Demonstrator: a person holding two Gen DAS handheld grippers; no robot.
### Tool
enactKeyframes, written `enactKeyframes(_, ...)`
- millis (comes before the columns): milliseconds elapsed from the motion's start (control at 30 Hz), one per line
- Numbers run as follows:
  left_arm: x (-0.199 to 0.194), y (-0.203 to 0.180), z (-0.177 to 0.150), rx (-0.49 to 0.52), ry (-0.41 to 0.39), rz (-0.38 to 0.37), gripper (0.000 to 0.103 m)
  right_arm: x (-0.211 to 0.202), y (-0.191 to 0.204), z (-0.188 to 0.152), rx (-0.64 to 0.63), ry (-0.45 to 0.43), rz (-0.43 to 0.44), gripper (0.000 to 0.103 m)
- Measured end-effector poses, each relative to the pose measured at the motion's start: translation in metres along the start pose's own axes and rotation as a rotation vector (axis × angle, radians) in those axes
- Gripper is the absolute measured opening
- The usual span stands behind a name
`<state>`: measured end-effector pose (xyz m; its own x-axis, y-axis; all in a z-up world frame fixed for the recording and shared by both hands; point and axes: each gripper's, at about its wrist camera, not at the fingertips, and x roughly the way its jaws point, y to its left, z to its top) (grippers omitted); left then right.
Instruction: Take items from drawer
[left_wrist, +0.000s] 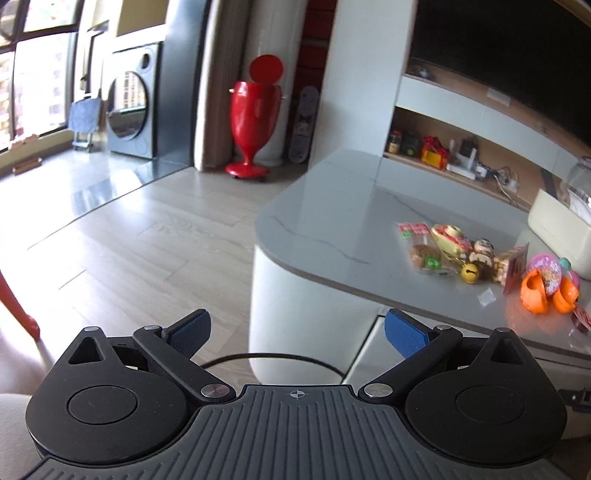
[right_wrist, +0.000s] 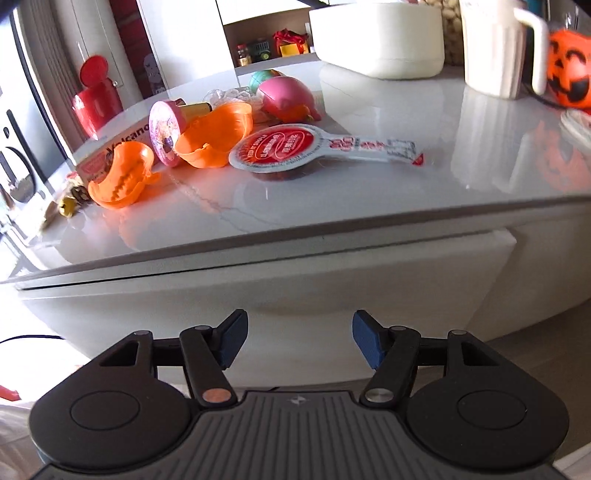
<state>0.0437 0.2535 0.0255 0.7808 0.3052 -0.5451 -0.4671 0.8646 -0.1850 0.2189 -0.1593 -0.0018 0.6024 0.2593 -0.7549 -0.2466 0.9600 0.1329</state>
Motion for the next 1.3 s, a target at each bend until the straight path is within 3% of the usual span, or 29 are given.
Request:
enactKeyframes(133, -0.055, 0.049, 0.009, -0.08, -0.173, 0.115, 0.103, -0.001, 0.001, -0.012, -0.023, 0.019, 0.022, 0.064)
enactKeyframes(167, -0.065, 0.062, 0.01, -0.121, -0.209, 0.106, 0.103, 0.0, 0.004, -0.015, -0.04, 0.024, 0.022, 0.064)
enactKeyframes(200, -0.072, 0.075, 0.014, -0.171, -0.215, 0.106, 0.103, 0.0, 0.008, -0.018, -0.058, 0.03, 0.02, 0.064)
enactKeyframes(267, -0.085, 0.083, 0.019, -0.143, -0.265, 0.225, 0.103, 0.0, 0.016, -0.024, -0.096, 0.035, 0.018, 0.064)
enactKeyframes(300, -0.094, 0.088, 0.024, -0.123, -0.308, 0.25, 0.103, -0.003, 0.022, -0.027, -0.12, 0.025, 0.011, 0.064)
enactKeyframes(467, -0.116, 0.107, 0.045, -0.19, -0.36, 0.278, 0.103, -0.02, 0.039, -0.035, -0.21, -0.043, 0.016, 0.064)
enactKeyframes(567, -0.121, 0.099, 0.049, -0.214, -0.316, 0.183, 0.103, -0.019, 0.044, -0.035, -0.237, -0.067, -0.012, 0.064)
enactKeyframes(700, -0.107, 0.058, 0.035, -0.167, -0.163, -0.005, 0.103, -0.004, 0.028, -0.025, -0.168, -0.06, -0.084, 0.064)
enactKeyframes(800, -0.095, 0.01, 0.006, -0.094, -0.051, -0.139, 0.103, 0.0, 0.009, -0.015, -0.073, -0.043, -0.109, 0.064)
enactKeyframes(900, -0.082, -0.043, -0.031, 0.024, 0.043, -0.251, 0.103, -0.016, -0.003, -0.01, 0.012, -0.021, -0.052, 0.064)
enactKeyframes(967, -0.076, -0.074, -0.053, 0.089, 0.08, -0.312, 0.103, -0.038, -0.003, -0.013, 0.003, -0.022, 0.008, 0.064)
enactKeyframes(1100, -0.073, -0.121, -0.087, 0.23, 0.114, -0.363, 0.103, -0.089, -0.002, -0.036, -0.054, -0.027, 0.089, 0.064)
enactKeyframes(1300, -0.08, -0.151, -0.117, 0.377, 0.159, -0.366, 0.103, -0.136, -0.009, -0.086, -0.131, -0.122, 0.027, 0.066)
